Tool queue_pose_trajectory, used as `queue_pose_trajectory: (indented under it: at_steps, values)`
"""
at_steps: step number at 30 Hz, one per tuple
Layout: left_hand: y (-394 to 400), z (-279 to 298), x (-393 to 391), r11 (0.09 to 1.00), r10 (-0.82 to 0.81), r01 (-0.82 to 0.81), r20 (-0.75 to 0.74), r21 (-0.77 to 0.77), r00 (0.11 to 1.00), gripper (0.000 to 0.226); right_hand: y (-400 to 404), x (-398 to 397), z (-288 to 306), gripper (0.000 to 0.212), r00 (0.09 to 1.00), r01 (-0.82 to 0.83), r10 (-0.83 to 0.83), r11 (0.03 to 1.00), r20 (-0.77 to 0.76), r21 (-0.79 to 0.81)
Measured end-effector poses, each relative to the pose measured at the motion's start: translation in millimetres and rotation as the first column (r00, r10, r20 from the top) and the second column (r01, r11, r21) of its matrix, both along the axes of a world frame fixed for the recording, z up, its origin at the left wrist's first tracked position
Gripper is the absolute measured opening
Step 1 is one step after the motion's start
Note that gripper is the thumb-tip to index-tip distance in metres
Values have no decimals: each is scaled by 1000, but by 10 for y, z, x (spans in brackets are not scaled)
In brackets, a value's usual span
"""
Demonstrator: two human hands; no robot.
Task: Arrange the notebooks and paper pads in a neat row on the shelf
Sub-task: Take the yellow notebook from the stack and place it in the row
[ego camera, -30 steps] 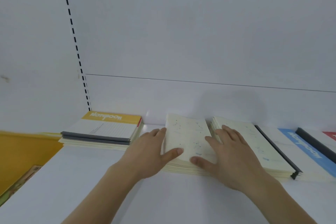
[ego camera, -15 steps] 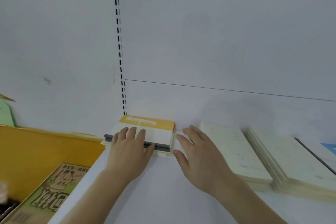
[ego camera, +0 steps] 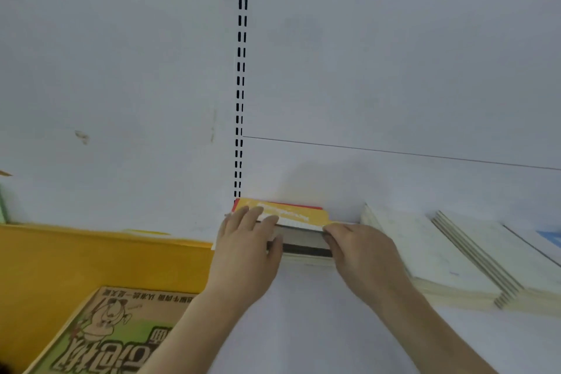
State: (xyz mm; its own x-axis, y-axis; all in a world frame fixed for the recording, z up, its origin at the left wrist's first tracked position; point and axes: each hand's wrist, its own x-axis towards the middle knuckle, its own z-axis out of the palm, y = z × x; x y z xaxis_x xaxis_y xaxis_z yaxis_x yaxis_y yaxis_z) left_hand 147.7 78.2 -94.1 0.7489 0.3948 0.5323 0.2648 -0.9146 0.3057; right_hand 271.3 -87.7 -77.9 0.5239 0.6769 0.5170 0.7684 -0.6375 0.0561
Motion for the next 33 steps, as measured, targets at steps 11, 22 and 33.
queue_pose_trajectory:
  at_steps: [11,22,33]
  values:
    - [-405,303,-115,532,-79,248,244,-810,967,24,183,-818,-232,35,945,-309,328,904,-13,296]
    - [-64,280,-394,598,145,209,361,-774,921,42,140,-37,-200,62,975,-21,-25,979,-219,-202]
    - [38,190,-512,575,230,170,358,-800,905,42,159,-43,-110,39,995,-83,68,966,-69,-243]
